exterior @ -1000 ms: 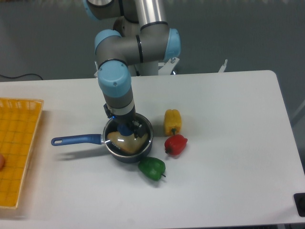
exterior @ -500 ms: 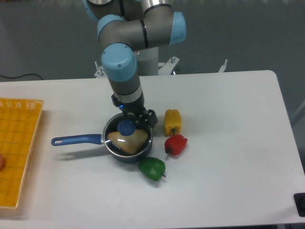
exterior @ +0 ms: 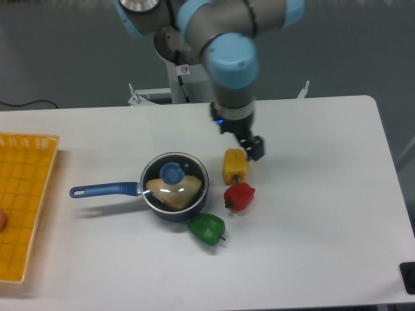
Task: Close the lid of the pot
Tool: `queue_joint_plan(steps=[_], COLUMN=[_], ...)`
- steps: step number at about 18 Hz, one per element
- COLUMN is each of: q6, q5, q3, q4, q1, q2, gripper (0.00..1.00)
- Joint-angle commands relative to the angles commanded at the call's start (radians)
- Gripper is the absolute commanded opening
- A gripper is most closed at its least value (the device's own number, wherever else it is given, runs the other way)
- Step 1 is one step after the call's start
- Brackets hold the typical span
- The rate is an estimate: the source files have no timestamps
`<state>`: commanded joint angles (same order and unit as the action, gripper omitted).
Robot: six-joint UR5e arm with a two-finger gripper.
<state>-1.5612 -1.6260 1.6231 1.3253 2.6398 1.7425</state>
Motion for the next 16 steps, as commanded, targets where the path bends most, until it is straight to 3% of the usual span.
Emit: queue_joint_plan(steps=[3,8,16], q6=[-0.118,-0.126,-0.158], q5=[-0.011,-0.009,0.066], q3=[-0.06,-0.167,-0.21], q4=[-0.001,-0.001,-0.023], q1=[0.022,0.031,0.057], q2=[0.061,0.164,0.255], gripper=[1.0,1.0,1.0])
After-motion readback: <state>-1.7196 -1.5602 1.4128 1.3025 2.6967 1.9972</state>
